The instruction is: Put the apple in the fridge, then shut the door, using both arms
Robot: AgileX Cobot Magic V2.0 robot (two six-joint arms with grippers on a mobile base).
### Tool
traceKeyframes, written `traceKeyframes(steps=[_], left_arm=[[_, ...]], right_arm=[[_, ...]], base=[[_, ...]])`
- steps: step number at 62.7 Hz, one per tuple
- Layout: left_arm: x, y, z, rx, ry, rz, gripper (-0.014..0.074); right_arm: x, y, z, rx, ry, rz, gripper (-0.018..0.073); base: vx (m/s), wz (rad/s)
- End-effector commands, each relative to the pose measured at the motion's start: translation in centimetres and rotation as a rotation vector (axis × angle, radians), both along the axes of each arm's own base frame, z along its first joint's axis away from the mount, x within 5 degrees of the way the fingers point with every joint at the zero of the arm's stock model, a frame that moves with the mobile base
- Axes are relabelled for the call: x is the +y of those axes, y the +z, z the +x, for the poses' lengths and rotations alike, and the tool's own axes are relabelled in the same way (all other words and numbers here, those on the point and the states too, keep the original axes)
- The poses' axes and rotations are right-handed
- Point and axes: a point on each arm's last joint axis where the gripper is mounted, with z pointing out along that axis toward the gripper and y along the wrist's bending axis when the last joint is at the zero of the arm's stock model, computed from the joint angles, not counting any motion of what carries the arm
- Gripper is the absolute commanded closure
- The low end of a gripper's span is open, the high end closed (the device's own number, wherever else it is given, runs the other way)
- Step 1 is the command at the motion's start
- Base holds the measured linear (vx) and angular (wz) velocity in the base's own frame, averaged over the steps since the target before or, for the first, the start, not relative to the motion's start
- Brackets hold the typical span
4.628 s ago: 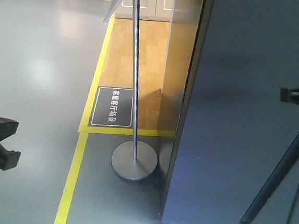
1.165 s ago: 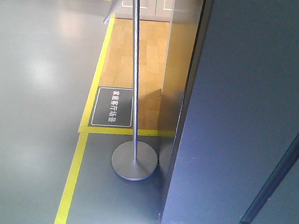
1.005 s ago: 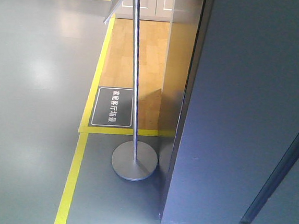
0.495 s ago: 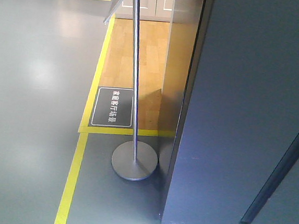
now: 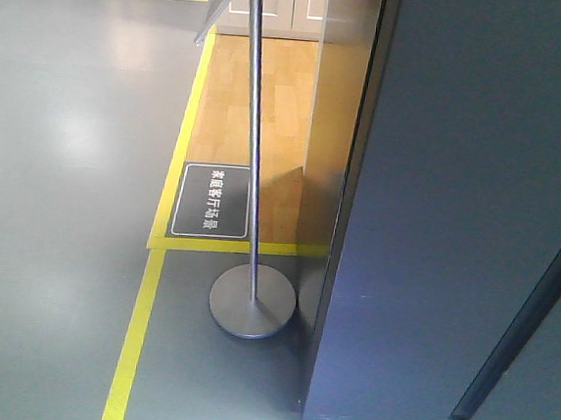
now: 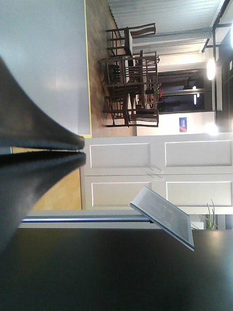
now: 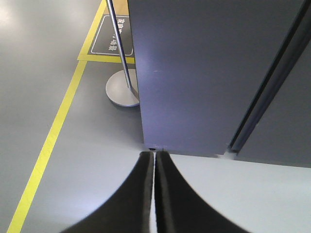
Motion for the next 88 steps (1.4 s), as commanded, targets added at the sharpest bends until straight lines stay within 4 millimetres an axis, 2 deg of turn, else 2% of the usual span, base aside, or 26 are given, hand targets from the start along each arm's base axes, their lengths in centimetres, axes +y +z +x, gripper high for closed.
traceKeyframes(steps=[1,17,21,26,31,42,54,64,88], left_arm=[[0.0,0.0,-0.2,-0.07,0.0,-0.01,0.0603],[0.0,0.0,-0.2,-0.07,0.0,-0.01,0.0603],[0.0,0.0,-0.2,-0.07,0.0,-0.01,0.0603],[0.0,0.0,-0.2,-0.07,0.0,-0.01,0.0603],[0.0,0.0,-0.2,-0.07,0.0,-0.01,0.0603],[0.0,0.0,-0.2,-0.07,0.0,-0.01,0.0603],[0.0,0.0,-0.2,-0.07,0.0,-0.01,0.0603],[0.0,0.0,-0.2,-0.07,0.0,-0.01,0.0603],[0.0,0.0,-0.2,-0.07,0.0,-0.01,0.0603]], right_arm=[[0.0,1.1,0.3,-0.065,-0.007,0.008,0.0563],[-0.1,1.3,0.4,-0.094,-0.011,0.002,0.0563],[-0.1,2.0,0.8,-0.181,-0.019,0.014,0.0563],[-0.1,3.6,1.4,-0.371,-0.035,0.038,0.0563],[-0.3,4.2,1.9,-0.506,-0.027,0.013,0.0563],[-0.5,1.0,3.0,-0.652,-0.01,-0.019,0.0563],[-0.6,-4.4,3.5,-0.674,-0.031,-0.021,0.0563],[-0.7,-7.7,3.6,-0.683,-0.046,-0.007,0.0563],[-0.7,-8.1,3.6,-0.66,-0.041,-0.015,0.0563]], base=[[0.0,0.0],[0.0,0.0],[0.0,0.0],[0.0,0.0],[0.0,0.0],[0.0,0.0],[0.0,0.0],[0.0,0.0],[0.0,0.0]])
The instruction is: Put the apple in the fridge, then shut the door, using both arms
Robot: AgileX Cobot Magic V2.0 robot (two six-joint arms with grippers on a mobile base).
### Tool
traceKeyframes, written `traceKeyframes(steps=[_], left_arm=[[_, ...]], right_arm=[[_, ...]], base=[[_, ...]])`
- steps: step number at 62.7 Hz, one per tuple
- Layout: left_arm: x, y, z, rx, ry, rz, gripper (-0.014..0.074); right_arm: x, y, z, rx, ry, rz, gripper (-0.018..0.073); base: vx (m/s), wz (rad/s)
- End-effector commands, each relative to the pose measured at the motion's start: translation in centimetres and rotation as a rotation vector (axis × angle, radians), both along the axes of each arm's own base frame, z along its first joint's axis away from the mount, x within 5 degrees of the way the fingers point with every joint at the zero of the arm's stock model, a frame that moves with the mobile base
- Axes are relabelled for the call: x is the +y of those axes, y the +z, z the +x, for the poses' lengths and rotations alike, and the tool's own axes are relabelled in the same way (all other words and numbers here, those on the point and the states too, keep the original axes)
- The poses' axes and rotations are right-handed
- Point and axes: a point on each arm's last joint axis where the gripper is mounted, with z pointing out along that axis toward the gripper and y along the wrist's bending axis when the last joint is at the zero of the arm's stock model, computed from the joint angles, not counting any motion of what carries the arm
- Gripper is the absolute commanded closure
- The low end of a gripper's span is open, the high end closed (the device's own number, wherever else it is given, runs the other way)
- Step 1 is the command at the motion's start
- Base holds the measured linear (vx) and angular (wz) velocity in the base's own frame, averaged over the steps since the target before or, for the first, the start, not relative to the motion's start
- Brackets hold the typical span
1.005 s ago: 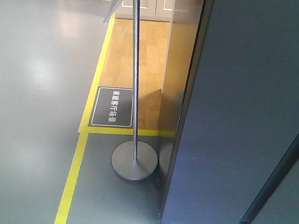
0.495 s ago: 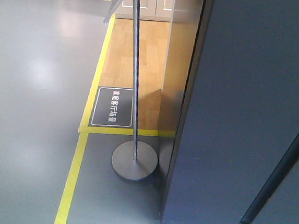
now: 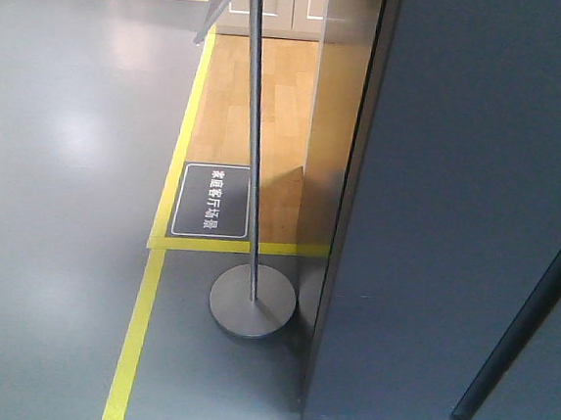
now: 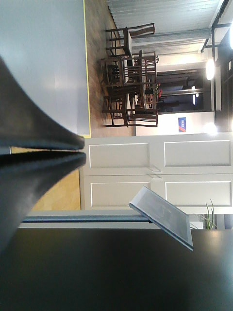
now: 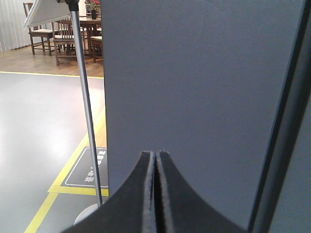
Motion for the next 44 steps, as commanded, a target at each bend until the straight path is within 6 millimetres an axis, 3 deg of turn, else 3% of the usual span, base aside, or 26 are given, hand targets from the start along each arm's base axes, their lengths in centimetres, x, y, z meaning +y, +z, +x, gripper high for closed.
traceKeyframes(steps=[1,44], left_arm=[[0.01,0.02,-0.16,-0.068,0.0,-0.009,0.0603],[0.01,0.02,-0.16,-0.068,0.0,-0.009,0.0603]], right_arm=[[-0.13,0.39,-0.07,-0.094,-0.014,-0.003,0.0563],[-0.14,1.29,-0.15,-0.191,-0.014,0.038,0.0563]], base=[[0.0,0.0],[0.0,0.0]])
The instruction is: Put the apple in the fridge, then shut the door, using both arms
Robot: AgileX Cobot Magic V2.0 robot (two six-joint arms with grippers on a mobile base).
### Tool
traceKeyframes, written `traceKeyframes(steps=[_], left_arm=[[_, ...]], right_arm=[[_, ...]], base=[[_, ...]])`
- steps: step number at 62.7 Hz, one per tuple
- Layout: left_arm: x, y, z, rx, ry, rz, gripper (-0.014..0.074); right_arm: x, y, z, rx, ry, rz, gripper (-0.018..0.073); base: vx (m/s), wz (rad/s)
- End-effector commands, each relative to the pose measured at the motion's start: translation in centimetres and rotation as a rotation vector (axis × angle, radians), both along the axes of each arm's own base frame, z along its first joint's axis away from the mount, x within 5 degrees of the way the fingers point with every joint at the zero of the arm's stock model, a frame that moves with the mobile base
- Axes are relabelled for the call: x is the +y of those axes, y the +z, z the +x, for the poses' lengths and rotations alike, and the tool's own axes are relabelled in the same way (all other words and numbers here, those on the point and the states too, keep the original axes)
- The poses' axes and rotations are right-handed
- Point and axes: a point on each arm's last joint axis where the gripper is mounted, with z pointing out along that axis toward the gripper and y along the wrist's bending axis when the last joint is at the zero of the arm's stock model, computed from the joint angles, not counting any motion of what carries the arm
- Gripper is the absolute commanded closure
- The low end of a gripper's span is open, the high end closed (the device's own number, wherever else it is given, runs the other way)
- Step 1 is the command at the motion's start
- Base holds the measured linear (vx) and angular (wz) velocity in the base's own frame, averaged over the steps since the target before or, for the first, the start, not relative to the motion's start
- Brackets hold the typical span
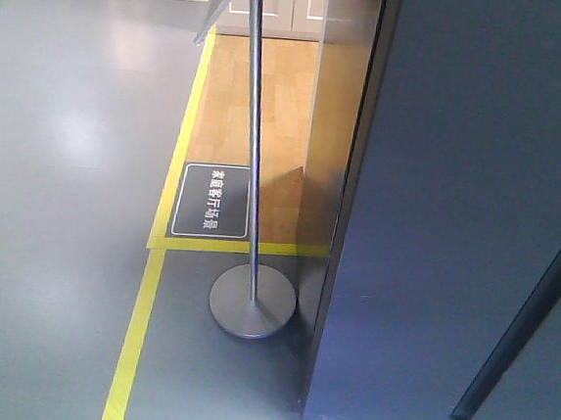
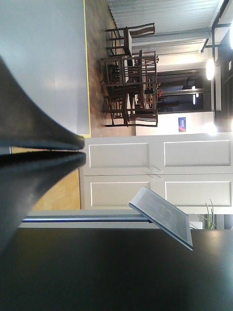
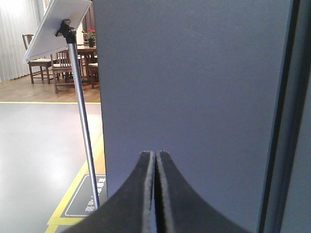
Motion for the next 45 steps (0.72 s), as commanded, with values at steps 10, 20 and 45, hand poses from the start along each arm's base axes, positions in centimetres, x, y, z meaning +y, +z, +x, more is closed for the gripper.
traceKeyframes(steps=[10,20,45], left_arm=[[0.01,0.02,-0.16,-0.068,0.001,-0.008,0.0603],[0.01,0.02,-0.16,-0.068,0.001,-0.008,0.0603],[0.01,0.02,-0.16,-0.068,0.001,-0.008,0.0603]], right_arm=[[0.02,0.42,-0.17,-0.099,0.0,-0.014,0.0563],[0.02,0.45,-0.17,-0.099,0.001,-0.008,0.0563],[0.02,0.45,-0.17,-0.099,0.001,-0.008,0.0563]], base=[[0.0,0.0],[0.0,0.0],[0.0,0.0]])
